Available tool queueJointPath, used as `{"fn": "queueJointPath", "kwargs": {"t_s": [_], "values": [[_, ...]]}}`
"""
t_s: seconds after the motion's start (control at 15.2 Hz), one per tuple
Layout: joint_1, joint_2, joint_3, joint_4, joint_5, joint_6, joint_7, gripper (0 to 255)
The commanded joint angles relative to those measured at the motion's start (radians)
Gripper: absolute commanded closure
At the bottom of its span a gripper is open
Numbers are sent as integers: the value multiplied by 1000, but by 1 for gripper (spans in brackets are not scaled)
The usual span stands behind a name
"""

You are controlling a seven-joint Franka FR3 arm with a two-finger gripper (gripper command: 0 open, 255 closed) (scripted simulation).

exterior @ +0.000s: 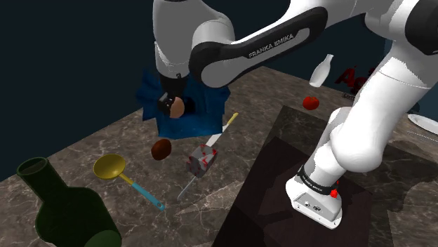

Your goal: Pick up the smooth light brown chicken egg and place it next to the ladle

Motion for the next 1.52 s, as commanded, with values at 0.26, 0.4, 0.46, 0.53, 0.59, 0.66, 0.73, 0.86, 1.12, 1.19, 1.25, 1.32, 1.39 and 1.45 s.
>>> {"fn": "queueJointPath", "kwargs": {"t_s": [0.26,0.4,0.46,0.53,0.59,0.66,0.73,0.86,1.12,1.19,1.25,1.32,1.39,1.45], "values": [[79,126,69,164,-49,-98,146,255],[110,175,86,227,-69,-133,190,255],[126,201,93,261,-79,-151,211,255],[144,228,99,296,-89,-170,231,255],[162,255,105,332,-100,-190,250,255],[181,284,110,370,-111,-210,269,255],[200,313,115,410,-121,-230,286,255],[242,375,121,496,-143,-274,318,255],[339,511,123,695,-185,-370,366,255],[366,549,122,753,-195,-397,374,255],[394,588,120,816,-205,-424,381,255],[424,630,117,884,-215,-454,385,255],[456,675,112,958,-225,-486,387,255],[491,725,106,1043,-235,-521,385,255]]}}
